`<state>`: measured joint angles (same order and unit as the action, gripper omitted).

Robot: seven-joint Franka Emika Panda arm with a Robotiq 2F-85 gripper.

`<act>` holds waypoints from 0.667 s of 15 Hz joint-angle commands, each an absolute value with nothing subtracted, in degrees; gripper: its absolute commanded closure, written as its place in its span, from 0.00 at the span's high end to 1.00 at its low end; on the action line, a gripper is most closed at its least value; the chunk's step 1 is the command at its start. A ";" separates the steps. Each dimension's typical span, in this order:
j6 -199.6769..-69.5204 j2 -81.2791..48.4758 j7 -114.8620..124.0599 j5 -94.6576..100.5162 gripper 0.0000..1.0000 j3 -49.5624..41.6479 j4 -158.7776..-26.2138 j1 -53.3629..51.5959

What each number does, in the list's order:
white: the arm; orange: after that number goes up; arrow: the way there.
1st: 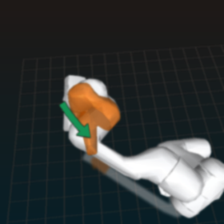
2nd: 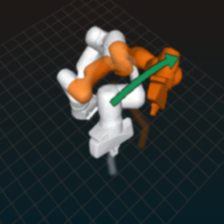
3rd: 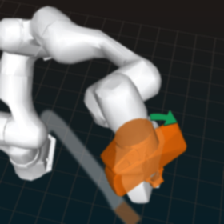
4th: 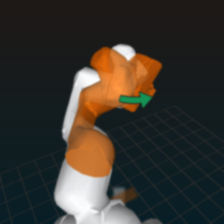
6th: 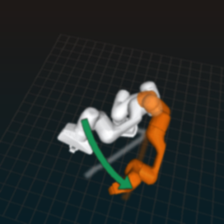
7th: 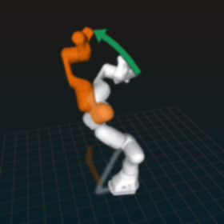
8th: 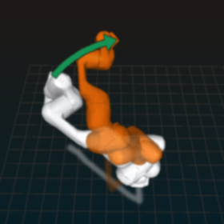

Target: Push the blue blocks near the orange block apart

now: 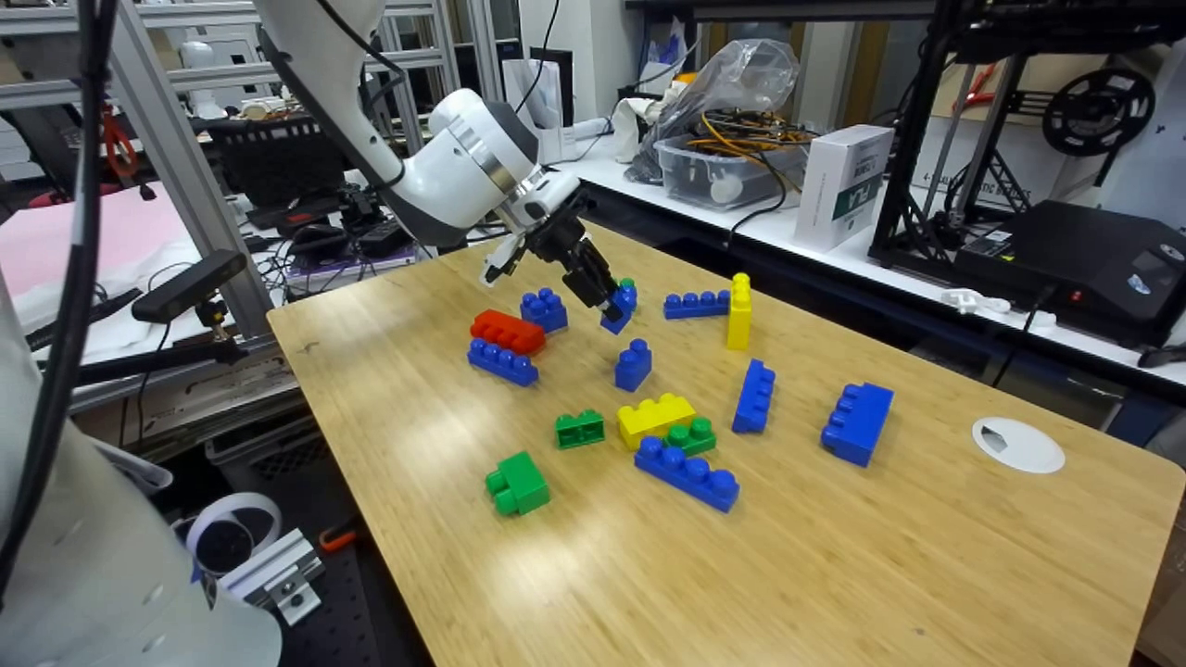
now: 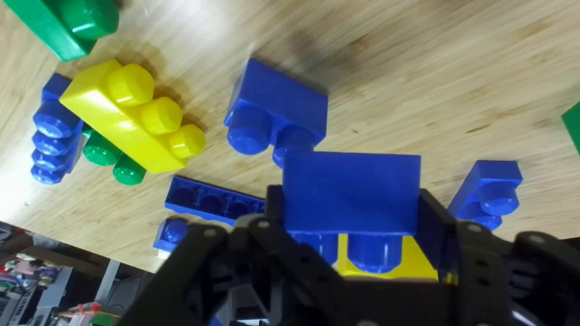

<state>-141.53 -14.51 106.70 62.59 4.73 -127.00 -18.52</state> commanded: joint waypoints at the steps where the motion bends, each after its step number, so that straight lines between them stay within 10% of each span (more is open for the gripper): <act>1: -139.18 -17.10 110.31 62.52 0.44 6.84 -124.96 -18.26; 10: -134.33 -19.26 115.61 63.44 0.44 7.46 -124.98 -18.00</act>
